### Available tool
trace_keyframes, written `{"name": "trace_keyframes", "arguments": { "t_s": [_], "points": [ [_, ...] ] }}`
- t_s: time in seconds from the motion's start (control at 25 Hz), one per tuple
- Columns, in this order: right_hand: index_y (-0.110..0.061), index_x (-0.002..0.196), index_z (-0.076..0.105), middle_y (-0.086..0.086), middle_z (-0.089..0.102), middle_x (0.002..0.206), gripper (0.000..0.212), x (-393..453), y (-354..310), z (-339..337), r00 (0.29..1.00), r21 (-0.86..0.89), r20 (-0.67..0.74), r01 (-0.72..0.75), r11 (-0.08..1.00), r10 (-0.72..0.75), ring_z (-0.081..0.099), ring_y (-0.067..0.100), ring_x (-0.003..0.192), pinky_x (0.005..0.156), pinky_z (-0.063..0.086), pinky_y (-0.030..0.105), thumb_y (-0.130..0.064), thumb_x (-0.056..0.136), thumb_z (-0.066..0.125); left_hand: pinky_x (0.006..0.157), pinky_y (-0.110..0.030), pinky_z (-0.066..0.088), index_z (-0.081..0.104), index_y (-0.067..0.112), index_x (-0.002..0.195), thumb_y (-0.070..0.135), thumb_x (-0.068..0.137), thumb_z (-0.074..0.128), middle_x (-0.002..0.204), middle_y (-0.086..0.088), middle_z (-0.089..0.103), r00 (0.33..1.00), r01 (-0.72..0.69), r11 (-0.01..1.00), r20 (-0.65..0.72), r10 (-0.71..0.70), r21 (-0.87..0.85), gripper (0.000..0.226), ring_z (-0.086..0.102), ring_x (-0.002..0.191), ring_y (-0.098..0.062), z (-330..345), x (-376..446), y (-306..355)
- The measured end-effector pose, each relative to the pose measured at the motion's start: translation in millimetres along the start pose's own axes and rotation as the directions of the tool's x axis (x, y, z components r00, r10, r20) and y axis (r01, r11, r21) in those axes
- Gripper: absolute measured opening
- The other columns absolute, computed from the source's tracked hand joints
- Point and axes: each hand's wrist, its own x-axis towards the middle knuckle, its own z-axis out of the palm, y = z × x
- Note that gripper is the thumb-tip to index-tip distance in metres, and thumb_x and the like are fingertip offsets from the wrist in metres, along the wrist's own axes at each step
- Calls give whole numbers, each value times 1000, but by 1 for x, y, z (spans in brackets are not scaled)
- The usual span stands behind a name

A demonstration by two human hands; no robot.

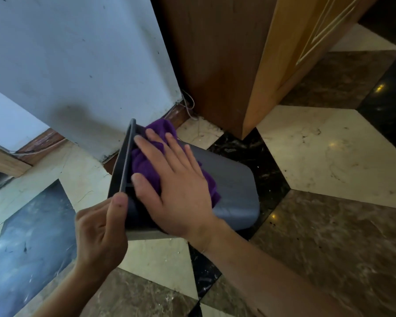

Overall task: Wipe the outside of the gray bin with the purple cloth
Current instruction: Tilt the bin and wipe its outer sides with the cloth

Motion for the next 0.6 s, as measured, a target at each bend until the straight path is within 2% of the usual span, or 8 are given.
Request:
{"name": "trace_keyframes", "arguments": {
  "t_s": [0.12,0.16,0.24,0.32,0.4,0.48,0.6],
  "points": [
    [-33,152,32,-9,33,161,55,4,35,0,991,-3,8,-133,991,133,19,12,151,124,9,39,-48,99,34,34,-25,21,26,15,40,49,95,36,45,3,49,995,86,996,-48,-86,8,65,34,33,-15,-5,5,-13],
    [-34,150,34,-8,38,158,54,4,47,-1,985,-14,1,-170,985,170,24,12,150,124,11,40,-49,98,33,34,-36,24,29,7,39,61,93,35,46,-7,47,989,142,990,-46,-141,16,77,35,32,-23,-7,5,-17],
    [-33,145,42,-5,50,149,52,2,71,-3,971,-24,-24,-239,971,238,36,16,142,121,20,43,-50,96,33,32,-43,23,38,-6,38,75,85,31,40,-19,36,971,237,971,-40,-236,37,94,37,35,-41,-13,4,-27],
    [-32,138,48,-2,59,136,47,-2,91,-9,947,-16,-49,-317,948,316,48,19,129,113,32,42,-49,96,36,30,-41,25,40,-9,40,77,84,31,38,-26,35,956,292,956,-39,-291,28,97,40,32,-37,-15,4,-27],
    [-33,130,52,-1,63,124,38,-6,111,-15,914,1,-57,-401,916,401,54,19,116,98,42,36,-46,96,41,31,-39,23,36,-6,38,68,89,34,36,-17,33,956,289,957,-45,-288,6,89,35,32,-36,-13,6,-20],
    [-34,122,55,0,65,110,31,-11,129,-25,873,72,-66,-479,875,484,59,20,102,84,44,33,-46,96,43,38,-37,19,26,7,39,50,91,37,41,-6,38,967,249,969,-57,-249,-9,69,28,31,-15,-10,7,-13],
    [-27,120,61,-1,63,96,27,-17,147,-39,783,240,-46,-594,768,620,58,18,92,73,40,26,-37,99,47,42,-30,15,29,5,53,44,92,36,46,2,39,981,189,982,-35,-190,-28,55,25,37,-8,-6,5,-9]
  ]
}}
